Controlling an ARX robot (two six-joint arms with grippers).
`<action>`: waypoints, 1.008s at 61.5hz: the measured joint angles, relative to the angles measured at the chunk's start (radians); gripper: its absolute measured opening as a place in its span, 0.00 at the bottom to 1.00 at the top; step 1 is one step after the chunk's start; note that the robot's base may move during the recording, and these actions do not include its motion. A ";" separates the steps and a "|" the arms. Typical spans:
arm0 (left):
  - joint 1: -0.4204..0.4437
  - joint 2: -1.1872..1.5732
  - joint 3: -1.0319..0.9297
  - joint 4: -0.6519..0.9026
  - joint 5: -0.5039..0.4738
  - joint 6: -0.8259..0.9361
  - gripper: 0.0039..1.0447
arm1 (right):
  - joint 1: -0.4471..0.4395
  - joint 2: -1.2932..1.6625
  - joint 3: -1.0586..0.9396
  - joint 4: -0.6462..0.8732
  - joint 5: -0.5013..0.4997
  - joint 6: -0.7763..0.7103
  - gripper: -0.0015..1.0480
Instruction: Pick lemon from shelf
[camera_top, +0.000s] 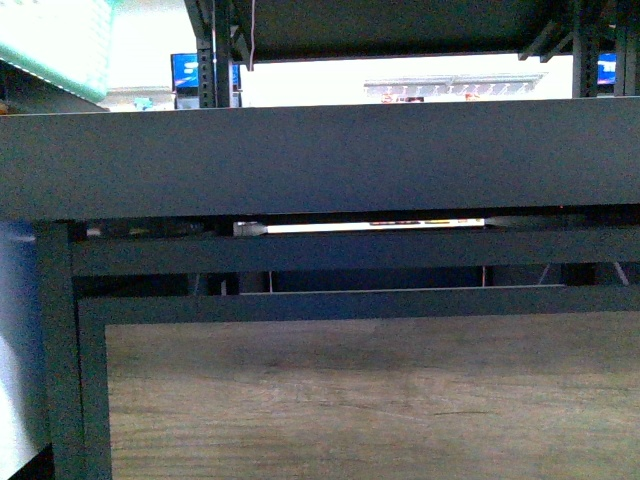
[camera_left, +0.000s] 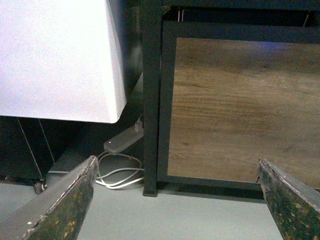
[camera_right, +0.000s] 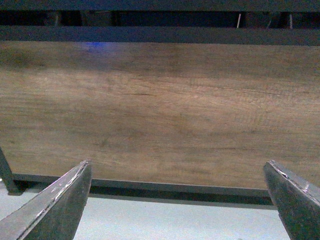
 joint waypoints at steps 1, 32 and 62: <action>0.000 0.000 0.000 0.000 0.000 0.000 0.93 | 0.000 0.000 0.000 0.000 0.000 0.000 0.98; 0.000 0.000 0.000 0.000 0.000 0.000 0.93 | 0.000 0.000 0.000 0.000 0.000 0.000 0.98; 0.000 0.000 0.000 0.000 0.000 0.000 0.93 | 0.000 0.001 0.000 0.000 0.000 0.000 0.98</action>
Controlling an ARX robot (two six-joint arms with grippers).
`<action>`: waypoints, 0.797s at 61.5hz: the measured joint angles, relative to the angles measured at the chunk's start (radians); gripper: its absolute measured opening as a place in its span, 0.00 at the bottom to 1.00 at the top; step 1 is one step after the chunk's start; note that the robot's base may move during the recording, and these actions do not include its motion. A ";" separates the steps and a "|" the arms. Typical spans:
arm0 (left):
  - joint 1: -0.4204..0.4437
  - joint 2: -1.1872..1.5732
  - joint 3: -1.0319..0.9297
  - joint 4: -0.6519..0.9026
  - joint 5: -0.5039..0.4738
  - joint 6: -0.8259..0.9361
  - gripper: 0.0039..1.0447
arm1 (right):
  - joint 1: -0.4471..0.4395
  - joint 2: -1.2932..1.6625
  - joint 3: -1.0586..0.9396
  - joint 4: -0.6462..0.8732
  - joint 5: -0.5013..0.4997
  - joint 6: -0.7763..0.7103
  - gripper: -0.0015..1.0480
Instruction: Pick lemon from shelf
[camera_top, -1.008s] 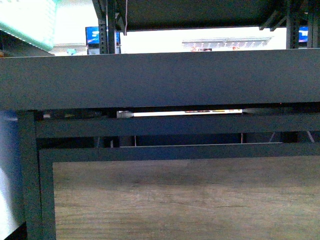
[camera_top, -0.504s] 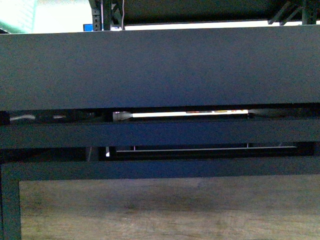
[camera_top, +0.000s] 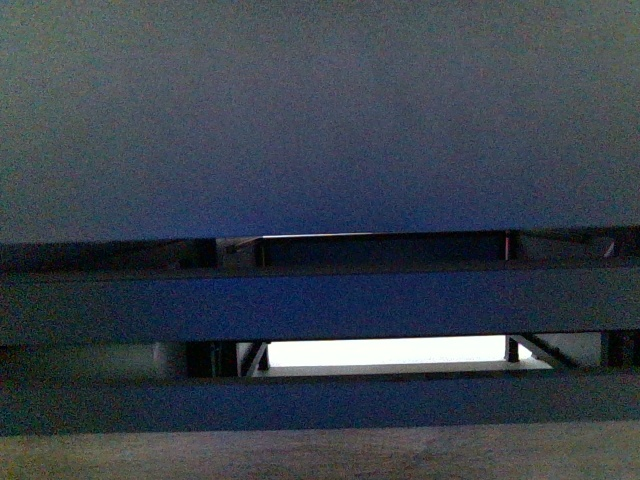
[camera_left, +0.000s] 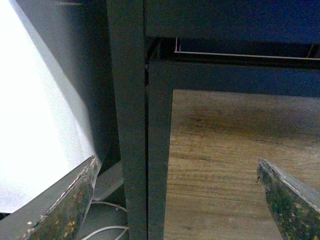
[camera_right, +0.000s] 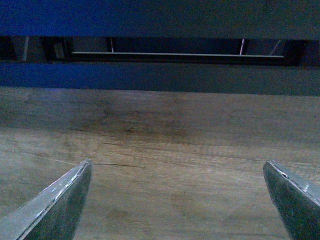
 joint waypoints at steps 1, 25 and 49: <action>0.000 0.000 0.000 0.000 0.000 0.000 0.93 | 0.000 0.000 0.000 0.000 0.000 0.000 0.98; 0.000 0.000 0.000 0.000 0.000 0.002 0.93 | 0.000 0.000 0.000 0.000 0.000 0.000 0.98; 0.000 0.000 0.000 0.000 0.000 0.002 0.93 | 0.000 0.000 0.000 0.000 0.000 0.000 0.98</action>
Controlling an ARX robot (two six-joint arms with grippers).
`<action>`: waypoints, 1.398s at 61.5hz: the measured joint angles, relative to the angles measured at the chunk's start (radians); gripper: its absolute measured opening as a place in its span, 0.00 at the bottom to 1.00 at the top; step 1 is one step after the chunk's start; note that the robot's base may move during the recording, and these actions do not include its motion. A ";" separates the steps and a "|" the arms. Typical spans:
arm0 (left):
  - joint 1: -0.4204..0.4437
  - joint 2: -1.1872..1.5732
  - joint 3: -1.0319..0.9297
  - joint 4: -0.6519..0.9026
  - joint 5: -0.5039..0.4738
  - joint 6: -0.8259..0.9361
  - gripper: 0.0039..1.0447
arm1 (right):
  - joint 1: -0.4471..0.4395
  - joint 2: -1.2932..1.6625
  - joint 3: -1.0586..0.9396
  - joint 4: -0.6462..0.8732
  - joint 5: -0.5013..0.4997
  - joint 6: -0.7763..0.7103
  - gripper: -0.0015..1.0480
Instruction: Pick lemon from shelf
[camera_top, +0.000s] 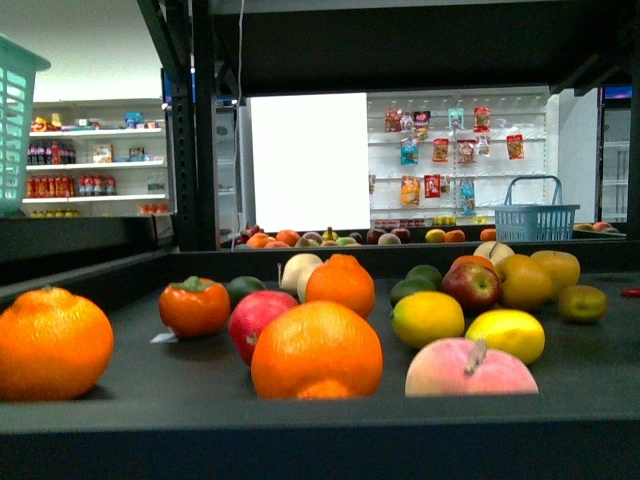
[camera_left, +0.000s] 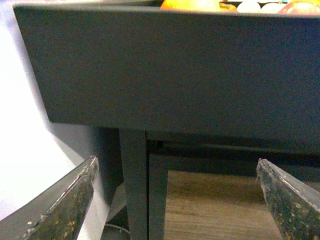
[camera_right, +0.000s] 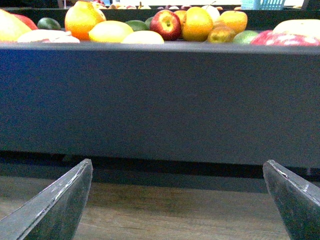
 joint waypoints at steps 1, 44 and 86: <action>0.000 0.000 0.000 0.000 0.001 0.000 0.93 | 0.000 0.000 0.000 0.000 0.000 0.000 0.98; 0.000 0.000 0.000 0.000 0.000 0.000 0.93 | 0.000 0.000 0.000 0.000 -0.001 0.002 0.98; 0.000 0.000 0.000 0.000 0.000 0.000 0.93 | 0.000 0.000 0.000 0.000 0.000 0.002 0.98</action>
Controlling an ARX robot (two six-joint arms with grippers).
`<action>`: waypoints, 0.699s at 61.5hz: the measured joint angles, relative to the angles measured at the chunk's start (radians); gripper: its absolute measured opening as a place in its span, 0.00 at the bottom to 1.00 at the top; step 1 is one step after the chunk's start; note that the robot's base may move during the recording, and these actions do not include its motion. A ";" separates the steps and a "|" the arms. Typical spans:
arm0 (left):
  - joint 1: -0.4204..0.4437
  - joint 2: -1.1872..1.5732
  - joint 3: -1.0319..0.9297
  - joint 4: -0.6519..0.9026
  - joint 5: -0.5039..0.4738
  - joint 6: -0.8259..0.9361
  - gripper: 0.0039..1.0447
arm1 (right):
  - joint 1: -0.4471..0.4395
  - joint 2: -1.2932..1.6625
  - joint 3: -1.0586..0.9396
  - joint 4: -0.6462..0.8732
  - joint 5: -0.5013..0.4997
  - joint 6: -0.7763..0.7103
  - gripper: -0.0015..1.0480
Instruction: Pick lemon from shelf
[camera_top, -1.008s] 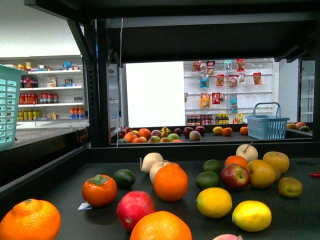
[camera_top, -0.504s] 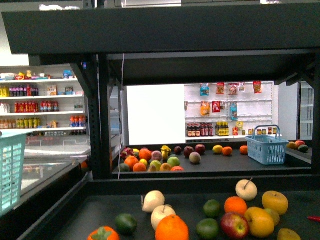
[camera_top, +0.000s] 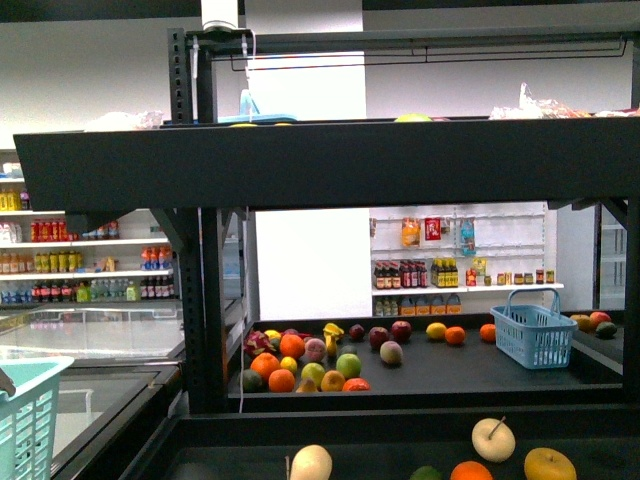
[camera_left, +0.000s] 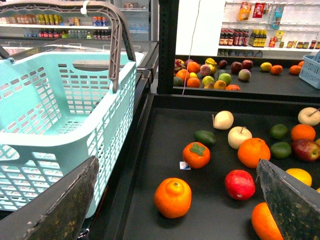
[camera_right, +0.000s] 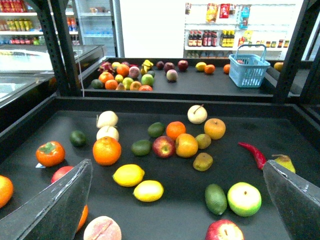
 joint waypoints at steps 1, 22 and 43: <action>0.000 0.000 0.000 0.000 0.000 0.000 0.93 | 0.000 0.000 0.000 0.000 -0.001 0.000 0.98; 0.085 0.165 0.062 -0.101 0.232 -0.185 0.93 | 0.000 0.000 0.000 0.000 -0.001 0.000 0.98; 0.430 0.873 0.524 0.234 0.585 -0.660 0.93 | 0.000 0.000 0.000 0.000 0.000 0.000 0.98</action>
